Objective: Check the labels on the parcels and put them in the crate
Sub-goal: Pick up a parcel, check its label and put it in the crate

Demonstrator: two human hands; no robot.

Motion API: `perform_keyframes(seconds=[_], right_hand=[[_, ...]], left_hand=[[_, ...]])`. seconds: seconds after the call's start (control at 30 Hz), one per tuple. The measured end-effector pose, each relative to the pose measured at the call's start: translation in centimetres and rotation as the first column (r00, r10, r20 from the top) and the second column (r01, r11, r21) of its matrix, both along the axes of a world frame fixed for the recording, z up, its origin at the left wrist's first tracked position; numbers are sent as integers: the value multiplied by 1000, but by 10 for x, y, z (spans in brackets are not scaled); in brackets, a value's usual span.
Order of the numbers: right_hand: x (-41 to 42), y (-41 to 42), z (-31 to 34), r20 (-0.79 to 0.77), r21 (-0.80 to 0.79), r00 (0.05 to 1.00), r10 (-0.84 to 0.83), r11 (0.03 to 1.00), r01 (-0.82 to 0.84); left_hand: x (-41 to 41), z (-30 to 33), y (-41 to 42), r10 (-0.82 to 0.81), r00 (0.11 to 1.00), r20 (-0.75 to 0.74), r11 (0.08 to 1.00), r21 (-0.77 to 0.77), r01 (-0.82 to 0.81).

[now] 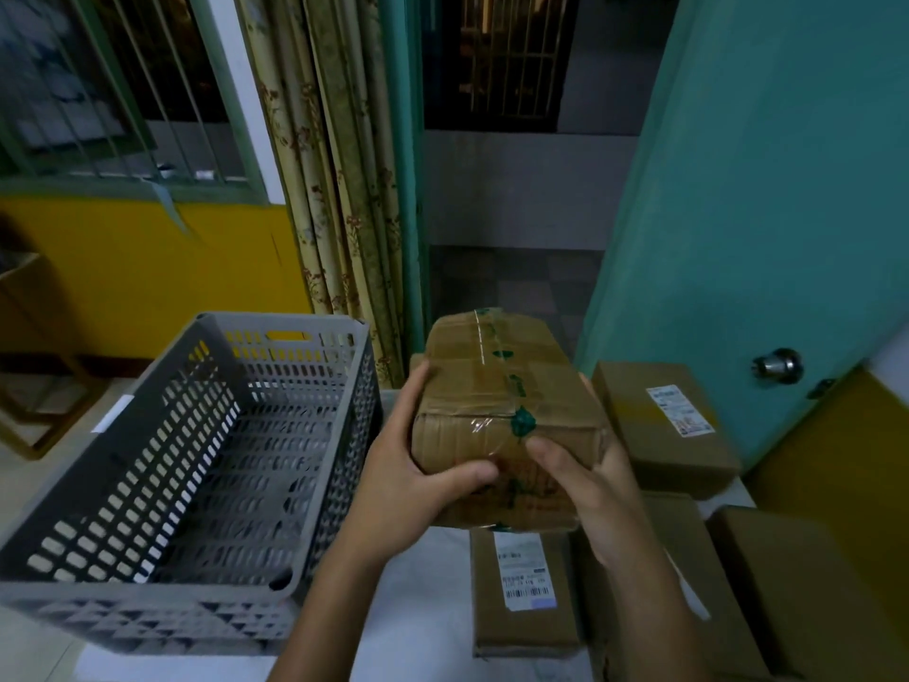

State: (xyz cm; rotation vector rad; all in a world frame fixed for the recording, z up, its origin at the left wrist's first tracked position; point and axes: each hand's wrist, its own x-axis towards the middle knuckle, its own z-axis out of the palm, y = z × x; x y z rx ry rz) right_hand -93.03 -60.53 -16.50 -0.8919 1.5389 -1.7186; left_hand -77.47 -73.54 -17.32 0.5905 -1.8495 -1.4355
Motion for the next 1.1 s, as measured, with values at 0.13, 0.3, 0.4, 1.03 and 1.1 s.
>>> perform_keyframes(seconds=[0.13,0.3,0.4,1.03,1.1], right_hand=[[6,-1,-1,-11,-5,996,-90,996,90],[5,2,-2,3,68,997,-71,995,70],[7,4,-5,32,77,999,-36,996,33],[6,-5,3,73,10,946,-314,949,314],[9,-6,3,52,18,962,-267,964,266]], left_hand=[[0,1,2,-67,998,-10,998,18,67],[1,-4,8,3,999,-53,999,48,-1],[0,0,6,53,995,-79,998,45,-50],[6,-3,3,-87,986,144,982,-157,109],[4,-5,0,-55,993,105,992,-107,67]])
